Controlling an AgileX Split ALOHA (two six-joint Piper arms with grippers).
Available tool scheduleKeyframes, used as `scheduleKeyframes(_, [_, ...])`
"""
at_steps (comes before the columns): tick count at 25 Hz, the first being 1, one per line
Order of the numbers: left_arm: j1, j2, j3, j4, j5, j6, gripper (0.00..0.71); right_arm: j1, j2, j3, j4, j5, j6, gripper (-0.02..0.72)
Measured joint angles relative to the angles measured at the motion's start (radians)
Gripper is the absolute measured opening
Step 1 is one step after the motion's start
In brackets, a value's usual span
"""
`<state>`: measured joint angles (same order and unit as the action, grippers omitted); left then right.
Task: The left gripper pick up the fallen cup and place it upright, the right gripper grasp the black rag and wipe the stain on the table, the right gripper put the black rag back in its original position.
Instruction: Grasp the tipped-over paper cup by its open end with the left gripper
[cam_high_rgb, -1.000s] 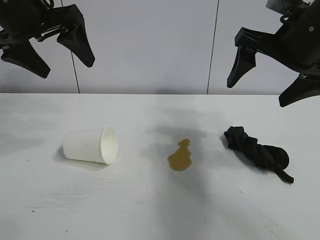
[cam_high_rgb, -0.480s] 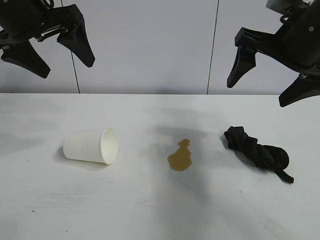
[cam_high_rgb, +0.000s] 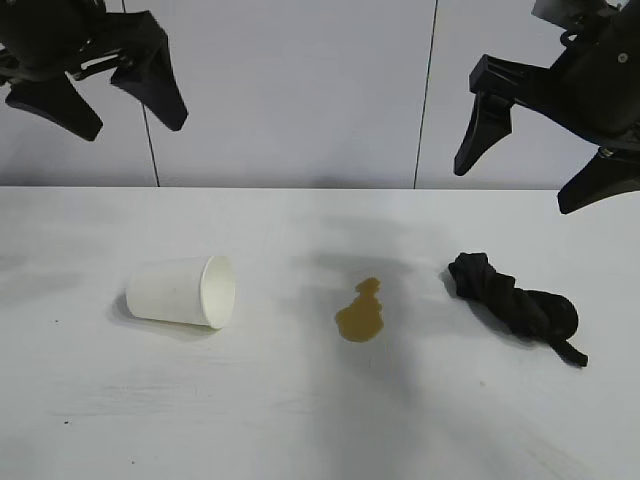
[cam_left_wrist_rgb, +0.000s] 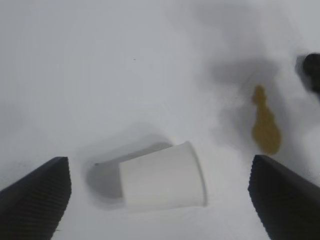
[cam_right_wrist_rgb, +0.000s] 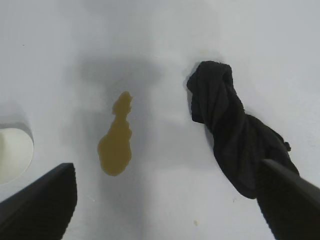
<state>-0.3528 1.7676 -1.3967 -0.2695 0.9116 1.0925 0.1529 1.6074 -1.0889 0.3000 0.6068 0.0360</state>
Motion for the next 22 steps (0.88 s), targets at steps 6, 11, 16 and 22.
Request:
scheduleKeyframes(6, [-0.045,0.046,0.001,-0.013,-0.061,0.133,0.694,0.000,0.000,0.000,0.000,0.000,-0.004,0.673])
scheduleKeyframes(11, [-0.062,0.150,0.011,-0.025,-0.071,0.207,0.694,0.000,0.000,0.000,0.000,0.000,-0.004,0.673])
scheduleKeyframes(16, [-0.079,0.189,0.040,-0.037,-0.149,0.279,0.691,0.000,0.000,0.000,0.000,0.000,-0.005,0.673])
scheduleKeyframes(22, [-0.094,0.214,0.110,-0.045,-0.253,0.331,0.687,0.000,0.000,0.000,0.000,0.001,-0.006,0.673])
